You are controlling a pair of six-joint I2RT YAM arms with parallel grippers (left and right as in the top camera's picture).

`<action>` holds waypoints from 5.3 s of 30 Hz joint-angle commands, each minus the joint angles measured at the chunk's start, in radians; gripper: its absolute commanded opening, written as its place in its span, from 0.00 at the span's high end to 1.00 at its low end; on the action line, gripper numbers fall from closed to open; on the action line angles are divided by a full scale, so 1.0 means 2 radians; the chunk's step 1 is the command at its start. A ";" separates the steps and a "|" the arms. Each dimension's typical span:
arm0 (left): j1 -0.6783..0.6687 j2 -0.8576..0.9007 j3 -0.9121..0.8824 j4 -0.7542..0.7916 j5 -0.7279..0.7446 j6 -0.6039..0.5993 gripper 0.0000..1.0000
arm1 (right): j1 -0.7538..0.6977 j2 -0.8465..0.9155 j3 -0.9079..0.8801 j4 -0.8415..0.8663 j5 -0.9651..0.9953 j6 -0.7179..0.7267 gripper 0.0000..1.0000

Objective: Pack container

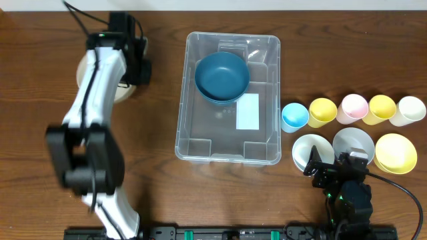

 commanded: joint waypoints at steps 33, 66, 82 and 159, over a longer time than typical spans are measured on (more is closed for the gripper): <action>-0.303 0.053 0.003 0.115 0.008 0.155 0.66 | -0.004 -0.003 -0.001 0.001 0.002 -0.001 0.01; -0.027 -0.295 0.004 -0.115 -0.124 -0.184 0.02 | -0.004 -0.003 -0.001 0.004 -0.003 0.007 0.01; -0.014 -0.302 0.004 -0.153 -0.125 -0.184 0.02 | -0.004 0.033 0.056 -0.017 -0.118 0.100 0.01; -0.014 -0.302 0.004 -0.154 -0.125 -0.184 0.02 | -0.572 0.812 0.410 -0.110 -0.172 0.147 0.75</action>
